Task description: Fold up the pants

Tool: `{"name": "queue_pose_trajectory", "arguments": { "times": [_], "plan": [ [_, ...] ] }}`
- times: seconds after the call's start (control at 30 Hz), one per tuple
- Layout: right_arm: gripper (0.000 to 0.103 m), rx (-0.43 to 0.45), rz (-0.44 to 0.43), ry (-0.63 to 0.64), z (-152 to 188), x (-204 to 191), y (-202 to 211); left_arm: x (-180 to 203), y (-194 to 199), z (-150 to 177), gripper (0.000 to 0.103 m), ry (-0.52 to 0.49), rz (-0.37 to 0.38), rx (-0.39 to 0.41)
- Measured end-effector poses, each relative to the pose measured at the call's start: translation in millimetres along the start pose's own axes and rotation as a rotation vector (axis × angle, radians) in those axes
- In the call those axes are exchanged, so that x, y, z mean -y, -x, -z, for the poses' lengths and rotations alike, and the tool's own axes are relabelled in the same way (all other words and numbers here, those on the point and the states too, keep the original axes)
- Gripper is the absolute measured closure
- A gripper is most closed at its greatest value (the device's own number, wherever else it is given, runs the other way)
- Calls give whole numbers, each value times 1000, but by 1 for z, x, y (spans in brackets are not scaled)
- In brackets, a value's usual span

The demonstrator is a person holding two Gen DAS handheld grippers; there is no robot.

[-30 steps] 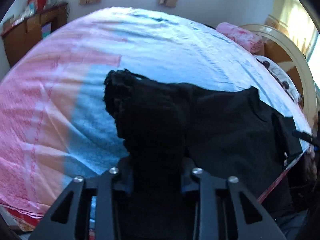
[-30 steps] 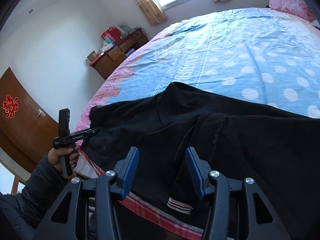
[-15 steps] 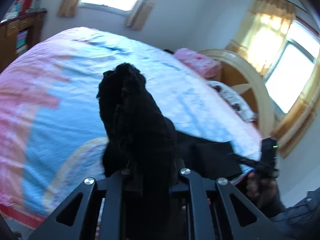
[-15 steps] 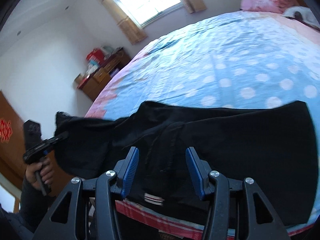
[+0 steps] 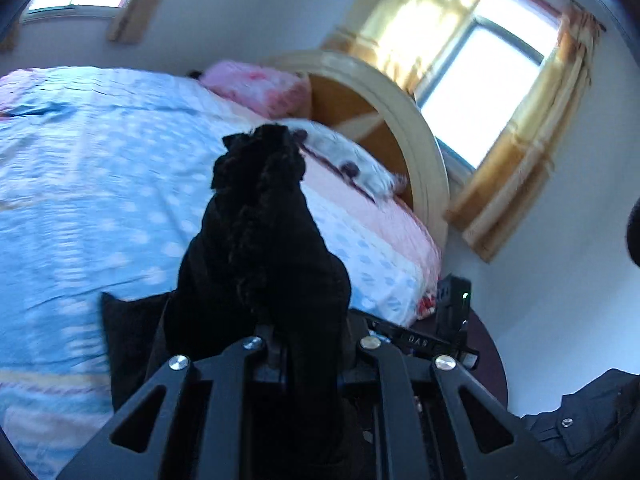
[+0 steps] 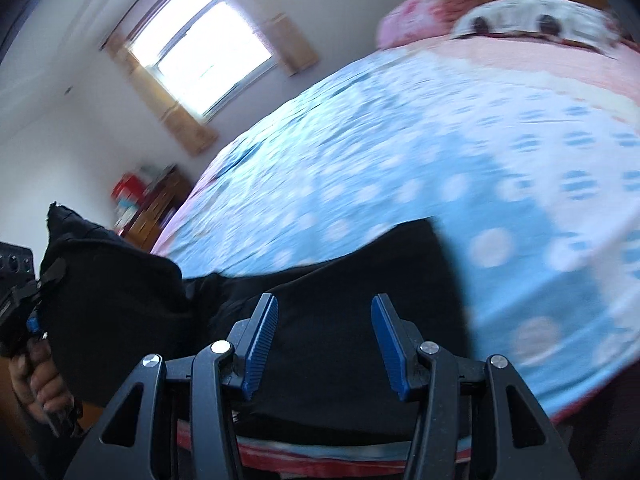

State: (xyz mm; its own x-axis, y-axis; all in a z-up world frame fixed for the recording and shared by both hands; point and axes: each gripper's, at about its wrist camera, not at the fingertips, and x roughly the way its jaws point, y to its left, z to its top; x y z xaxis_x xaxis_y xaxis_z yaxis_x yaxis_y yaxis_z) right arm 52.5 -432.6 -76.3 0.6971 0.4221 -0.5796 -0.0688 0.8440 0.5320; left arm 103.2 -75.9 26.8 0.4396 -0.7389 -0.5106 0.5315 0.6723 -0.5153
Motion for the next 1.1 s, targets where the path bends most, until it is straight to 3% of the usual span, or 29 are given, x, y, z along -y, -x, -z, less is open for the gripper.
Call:
{"name": "queue_pose_trajectory", "arguments": {
  "times": [0.17, 0.3, 0.4, 0.5, 0.57, 0.7, 0.77, 0.93, 1.0, 1.1],
  "plan": [
    [52, 54, 40, -95, -7, 34, 15, 8, -73, 6, 87, -27, 9, -134],
    [52, 44, 46, -130, -8, 48, 14, 8, -123, 19, 84, -30, 4, -206],
    [52, 22, 27, -149, -8, 55, 9, 9, -142, 27, 66, -24, -25, -238],
    [52, 30, 23, -159, -7, 58, 10, 17, -128, 29, 52, -45, -14, -167],
    [52, 45, 26, -158, -9, 59, 12, 22, -114, 31, 30, -93, -79, -101],
    [45, 59, 19, -127, -7, 49, 17, 6, -76, 46, 28, -131, -205, -36],
    [45, 66, 7, -97, -6, 39, 21, -5, -60, 57, 21, -151, -294, -9],
    [45, 72, -30, 108, 4, -2, 25, -35, -36, 98, 12, -146, -459, -3],
    [45, -14, -35, 199, 13, -17, 11, -46, -38, 111, 12, -131, -491, -21],
    [45, -69, 72, 198, 21, -12, 0, -57, -36, 120, 12, -84, -478, -13]
  ]
}}
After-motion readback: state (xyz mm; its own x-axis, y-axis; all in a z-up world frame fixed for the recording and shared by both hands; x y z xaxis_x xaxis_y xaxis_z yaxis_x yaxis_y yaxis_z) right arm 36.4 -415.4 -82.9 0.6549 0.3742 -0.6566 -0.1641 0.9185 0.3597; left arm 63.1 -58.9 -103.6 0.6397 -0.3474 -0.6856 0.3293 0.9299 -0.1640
